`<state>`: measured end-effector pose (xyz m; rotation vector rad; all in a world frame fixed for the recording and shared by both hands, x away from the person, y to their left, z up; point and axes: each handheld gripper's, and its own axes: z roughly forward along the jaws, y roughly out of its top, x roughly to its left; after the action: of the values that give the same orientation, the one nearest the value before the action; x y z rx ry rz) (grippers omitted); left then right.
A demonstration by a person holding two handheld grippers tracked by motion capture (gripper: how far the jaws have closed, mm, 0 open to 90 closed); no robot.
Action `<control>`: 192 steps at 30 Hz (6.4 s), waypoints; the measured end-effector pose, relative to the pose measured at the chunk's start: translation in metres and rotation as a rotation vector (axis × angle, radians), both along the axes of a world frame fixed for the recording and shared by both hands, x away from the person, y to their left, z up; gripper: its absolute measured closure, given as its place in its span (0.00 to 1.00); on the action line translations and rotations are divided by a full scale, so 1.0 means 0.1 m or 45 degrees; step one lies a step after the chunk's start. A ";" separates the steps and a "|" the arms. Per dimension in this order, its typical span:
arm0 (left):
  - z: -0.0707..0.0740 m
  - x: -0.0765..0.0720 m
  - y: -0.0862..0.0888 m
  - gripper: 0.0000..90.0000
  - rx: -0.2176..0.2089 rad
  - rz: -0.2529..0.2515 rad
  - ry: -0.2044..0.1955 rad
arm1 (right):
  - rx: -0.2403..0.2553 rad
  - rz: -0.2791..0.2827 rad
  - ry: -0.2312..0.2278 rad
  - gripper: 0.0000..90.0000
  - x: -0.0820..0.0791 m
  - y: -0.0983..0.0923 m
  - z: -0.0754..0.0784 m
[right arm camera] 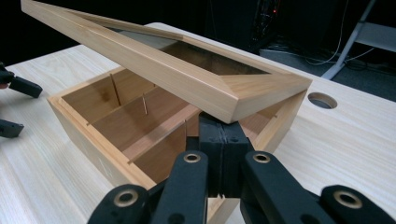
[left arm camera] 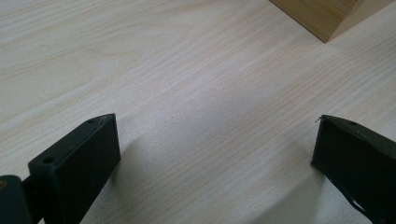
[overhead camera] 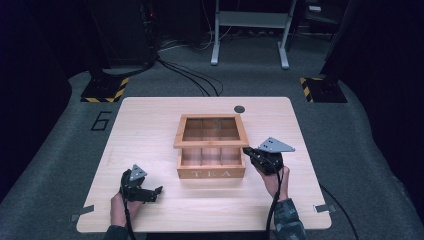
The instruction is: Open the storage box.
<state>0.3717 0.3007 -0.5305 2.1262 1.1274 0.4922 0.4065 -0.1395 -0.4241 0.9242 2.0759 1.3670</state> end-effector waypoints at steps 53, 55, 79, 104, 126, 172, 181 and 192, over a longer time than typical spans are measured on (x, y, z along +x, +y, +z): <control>0.00 0.00 0.00 0.01 0.001 0.003 -0.007 | -0.008 0.004 -0.072 1.00 0.36 0.02 0.51; 0.00 0.00 0.00 0.01 0.002 0.003 -0.007 | 0.000 -0.004 -0.069 1.00 0.36 0.03 0.51; 0.00 0.00 0.00 0.01 0.002 0.003 -0.007 | -0.006 -0.004 -0.064 1.00 0.36 0.03 0.52; 0.00 0.00 0.00 0.01 -0.001 0.003 -0.004 | -0.009 0.003 -0.073 1.00 0.36 0.03 0.52; 0.00 0.00 0.00 0.01 -0.001 0.003 -0.005 | -0.007 0.000 -0.077 1.00 0.36 0.03 0.52; 0.00 0.00 0.00 0.01 0.000 0.005 -0.009 | -0.015 0.010 -0.083 1.00 0.37 0.03 0.52; 0.00 0.00 0.00 0.01 0.001 0.004 -0.010 | -0.017 0.008 -0.086 1.00 0.37 0.03 0.52; 0.00 0.00 0.00 0.01 -0.002 0.001 -0.003 | -0.003 0.019 -0.072 1.00 0.31 0.03 0.45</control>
<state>0.3716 0.3005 -0.5305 2.1234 1.1270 0.4944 0.4374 -0.1365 -0.3794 0.8615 2.0456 1.3823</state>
